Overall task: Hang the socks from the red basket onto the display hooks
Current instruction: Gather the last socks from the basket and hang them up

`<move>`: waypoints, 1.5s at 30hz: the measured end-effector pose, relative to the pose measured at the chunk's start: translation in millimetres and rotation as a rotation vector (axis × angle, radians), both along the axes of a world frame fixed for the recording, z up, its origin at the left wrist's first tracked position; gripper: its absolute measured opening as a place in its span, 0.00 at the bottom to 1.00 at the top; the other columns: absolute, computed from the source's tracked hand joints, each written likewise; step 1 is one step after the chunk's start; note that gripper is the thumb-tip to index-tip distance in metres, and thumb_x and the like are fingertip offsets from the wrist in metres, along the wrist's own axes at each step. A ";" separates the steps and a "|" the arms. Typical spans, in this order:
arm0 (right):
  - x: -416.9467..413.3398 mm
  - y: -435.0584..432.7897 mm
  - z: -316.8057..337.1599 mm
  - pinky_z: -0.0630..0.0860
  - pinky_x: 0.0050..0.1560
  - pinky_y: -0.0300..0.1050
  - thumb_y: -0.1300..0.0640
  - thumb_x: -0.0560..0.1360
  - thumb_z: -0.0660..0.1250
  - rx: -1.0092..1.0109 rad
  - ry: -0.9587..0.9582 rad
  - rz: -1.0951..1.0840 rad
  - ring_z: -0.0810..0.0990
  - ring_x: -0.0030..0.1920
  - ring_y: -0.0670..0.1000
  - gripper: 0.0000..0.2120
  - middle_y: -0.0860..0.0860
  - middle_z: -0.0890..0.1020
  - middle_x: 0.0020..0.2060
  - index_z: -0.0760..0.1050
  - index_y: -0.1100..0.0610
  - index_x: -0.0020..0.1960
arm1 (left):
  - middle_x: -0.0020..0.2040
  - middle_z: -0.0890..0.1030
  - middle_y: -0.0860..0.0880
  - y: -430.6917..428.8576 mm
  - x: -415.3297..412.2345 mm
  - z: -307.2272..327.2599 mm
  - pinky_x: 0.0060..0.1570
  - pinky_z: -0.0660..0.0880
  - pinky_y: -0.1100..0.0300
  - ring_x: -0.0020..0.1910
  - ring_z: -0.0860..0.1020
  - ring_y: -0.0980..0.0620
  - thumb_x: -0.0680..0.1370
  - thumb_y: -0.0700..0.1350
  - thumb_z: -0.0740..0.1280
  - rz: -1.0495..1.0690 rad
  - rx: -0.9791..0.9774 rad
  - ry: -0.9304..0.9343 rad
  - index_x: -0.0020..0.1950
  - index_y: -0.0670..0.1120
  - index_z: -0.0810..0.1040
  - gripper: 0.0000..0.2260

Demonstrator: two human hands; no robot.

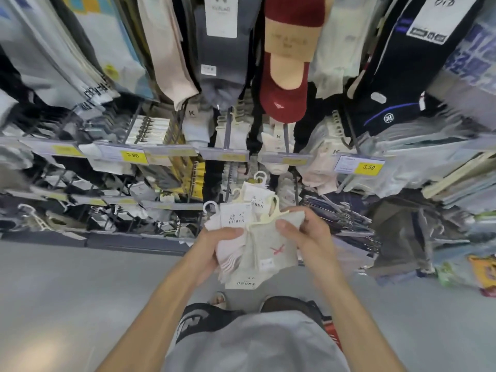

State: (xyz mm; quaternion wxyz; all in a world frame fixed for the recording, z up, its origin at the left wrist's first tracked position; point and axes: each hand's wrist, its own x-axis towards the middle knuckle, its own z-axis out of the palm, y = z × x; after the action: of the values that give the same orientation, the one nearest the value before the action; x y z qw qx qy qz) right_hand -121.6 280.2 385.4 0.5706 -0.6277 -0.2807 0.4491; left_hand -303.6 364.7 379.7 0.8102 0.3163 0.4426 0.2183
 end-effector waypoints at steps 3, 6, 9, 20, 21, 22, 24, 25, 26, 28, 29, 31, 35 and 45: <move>-6.1 11.1 -5.2 0.76 0.34 0.36 0.64 0.76 0.69 0.035 0.010 -0.102 0.81 0.36 0.44 0.10 0.46 0.84 0.36 0.79 0.49 0.46 | 0.48 0.87 0.44 4.9 -10.6 -0.6 0.40 0.82 0.56 0.45 0.86 0.46 0.64 0.38 0.71 0.061 0.008 0.003 0.57 0.40 0.81 0.21; -3.7 34.2 -19.0 0.78 0.37 0.41 0.63 0.78 0.68 0.022 -0.015 -0.243 0.82 0.39 0.45 0.10 0.46 0.84 0.39 0.77 0.48 0.47 | 0.50 0.87 0.43 12.4 -26.0 -3.4 0.51 0.80 0.49 0.48 0.85 0.43 0.64 0.39 0.71 0.143 0.003 -0.003 0.53 0.43 0.85 0.17; -2.9 68.1 -40.3 0.79 0.39 0.43 0.63 0.78 0.66 -0.014 -0.046 -0.241 0.81 0.42 0.48 0.10 0.51 0.82 0.43 0.76 0.48 0.49 | 0.48 0.87 0.45 18.7 -42.9 -3.1 0.46 0.82 0.49 0.46 0.86 0.45 0.65 0.38 0.70 0.164 0.017 -0.025 0.45 0.48 0.89 0.13; -20.9 202.4 -76.9 0.76 0.30 0.33 0.64 0.81 0.62 0.022 0.109 -0.316 0.79 0.32 0.40 0.16 0.56 0.80 0.49 0.71 0.58 0.68 | 0.48 0.87 0.45 35.4 -88.3 -1.4 0.38 0.82 0.56 0.45 0.86 0.48 0.65 0.38 0.69 0.167 0.044 0.001 0.46 0.48 0.88 0.14; -21.2 207.4 -76.2 0.78 0.32 0.38 0.62 0.82 0.62 0.058 0.107 -0.297 0.81 0.34 0.41 0.15 0.54 0.80 0.51 0.71 0.57 0.68 | 0.48 0.87 0.45 37.3 -92.1 -1.9 0.38 0.82 0.57 0.45 0.86 0.48 0.65 0.38 0.69 0.170 0.043 0.005 0.47 0.48 0.88 0.14; -21.0 211.6 -76.0 0.79 0.35 0.43 0.59 0.81 0.64 0.086 0.060 -0.277 0.82 0.37 0.43 0.13 0.51 0.81 0.52 0.72 0.55 0.65 | 0.48 0.87 0.45 39.5 -95.9 -2.3 0.38 0.82 0.57 0.45 0.86 0.48 0.65 0.38 0.69 0.171 0.042 0.012 0.46 0.48 0.88 0.14; -21.0 218.2 -76.0 0.80 0.39 0.47 0.56 0.79 0.67 0.143 -0.036 -0.244 0.81 0.41 0.49 0.09 0.49 0.82 0.47 0.75 0.52 0.60 | 0.48 0.87 0.45 44.8 -102.7 -3.2 0.38 0.82 0.57 0.45 0.86 0.48 0.65 0.39 0.69 0.166 0.035 0.020 0.46 0.49 0.88 0.14; -21.5 221.1 -75.6 0.81 0.40 0.48 0.55 0.79 0.68 0.165 -0.055 -0.234 0.80 0.42 0.50 0.08 0.51 0.82 0.46 0.76 0.50 0.58 | 0.49 0.87 0.45 47.5 -105.4 -3.5 0.38 0.82 0.57 0.46 0.86 0.48 0.65 0.39 0.69 0.159 0.031 0.023 0.47 0.49 0.88 0.14; -22.2 224.1 -74.5 0.80 0.42 0.50 0.55 0.78 0.69 0.178 -0.072 -0.233 0.79 0.43 0.51 0.08 0.53 0.81 0.46 0.77 0.49 0.56 | 0.49 0.87 0.45 50.2 -107.6 -3.6 0.39 0.82 0.57 0.46 0.86 0.48 0.66 0.40 0.69 0.151 0.028 0.026 0.47 0.50 0.88 0.14; -23.2 232.0 -71.8 0.77 0.40 0.48 0.55 0.77 0.70 0.208 -0.088 -0.237 0.77 0.41 0.51 0.06 0.53 0.80 0.44 0.78 0.49 0.53 | 0.50 0.87 0.45 55.3 -110.9 -3.8 0.39 0.82 0.58 0.47 0.86 0.48 0.66 0.40 0.69 0.137 0.021 0.032 0.48 0.50 0.88 0.14; -23.8 236.1 -71.7 0.75 0.38 0.44 0.56 0.77 0.70 0.228 -0.095 -0.231 0.76 0.40 0.50 0.05 0.52 0.79 0.42 0.79 0.48 0.52 | 0.50 0.87 0.45 57.7 -112.0 -3.7 0.40 0.82 0.58 0.48 0.86 0.48 0.66 0.40 0.69 0.133 0.018 0.036 0.48 0.50 0.88 0.14; -24.8 242.8 -71.8 0.75 0.40 0.40 0.57 0.77 0.69 0.263 -0.113 -0.223 0.76 0.39 0.46 0.05 0.47 0.79 0.40 0.78 0.50 0.51 | 0.51 0.87 0.45 62.4 -112.9 -2.7 0.40 0.82 0.57 0.49 0.86 0.48 0.67 0.41 0.70 0.129 0.014 0.040 0.49 0.50 0.88 0.14; -22.0 249.3 -75.4 0.77 0.50 0.45 0.53 0.73 0.66 0.122 -0.170 -0.205 0.77 0.42 0.48 0.11 0.45 0.77 0.40 0.77 0.52 0.54 | 0.51 0.87 0.45 71.1 -111.5 3.3 0.41 0.82 0.58 0.49 0.86 0.49 0.67 0.40 0.70 0.142 0.016 0.024 0.48 0.49 0.88 0.13; -106.7 112.9 -30.4 0.76 0.51 0.36 0.66 0.77 0.65 0.168 -0.404 -0.366 0.78 0.49 0.44 0.12 0.41 0.79 0.46 0.76 0.52 0.57 | 0.51 0.87 0.45 83.3 -102.7 14.8 0.43 0.82 0.57 0.49 0.86 0.48 0.67 0.39 0.71 0.188 0.013 -0.025 0.51 0.47 0.85 0.14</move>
State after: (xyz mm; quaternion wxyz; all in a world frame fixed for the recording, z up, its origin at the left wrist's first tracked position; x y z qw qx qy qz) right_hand -228.3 393.1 355.0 0.6248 -0.6952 -0.3070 0.1794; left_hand -406.3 448.0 394.4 0.7895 0.2758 0.4588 0.3002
